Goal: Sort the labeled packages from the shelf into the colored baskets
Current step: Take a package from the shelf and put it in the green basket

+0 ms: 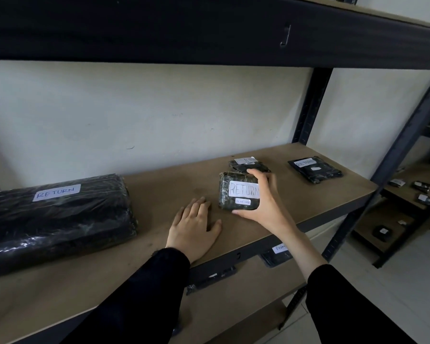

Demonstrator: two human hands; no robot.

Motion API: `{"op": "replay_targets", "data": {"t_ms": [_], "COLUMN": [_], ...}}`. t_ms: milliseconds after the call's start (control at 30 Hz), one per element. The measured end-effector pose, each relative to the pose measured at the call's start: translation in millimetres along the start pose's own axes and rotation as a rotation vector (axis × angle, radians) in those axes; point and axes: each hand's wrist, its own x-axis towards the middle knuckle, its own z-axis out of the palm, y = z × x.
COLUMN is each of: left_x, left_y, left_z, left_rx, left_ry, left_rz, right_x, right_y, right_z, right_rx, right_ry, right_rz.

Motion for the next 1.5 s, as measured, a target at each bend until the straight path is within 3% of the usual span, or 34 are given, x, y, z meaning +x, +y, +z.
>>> {"op": "replay_targets", "data": {"t_ms": [267,600,833,1067,1267,1500], "left_x": [-44,-210,-356,-477,-581,-696], "left_y": [-18,-43,-113,-196,-283,-384], "left_z": [-17,-42,-41,-94,-128,-169], "left_rx": [-0.029,-0.048,0.017,0.029,0.045,0.058], "left_ry": [-0.05,0.153,0.177,0.166,0.23,0.272], "left_rz": [0.039,0.049,-0.137,-0.42,-0.627,-0.741], "right_x": [-30,-165,-275,-327,-361,-420], "right_y": [-35,-142,-224,-325,-405,-512], "right_z": [1,17,58,125,191,285], "right_rx": [0.062,0.205,0.264,0.298,0.393,0.504], "right_ry": [0.009,-0.033,-0.209,-0.413,-0.606,-0.646], "right_rz": [0.042,-0.034,-0.111,-0.244,-0.256,-0.18]}}
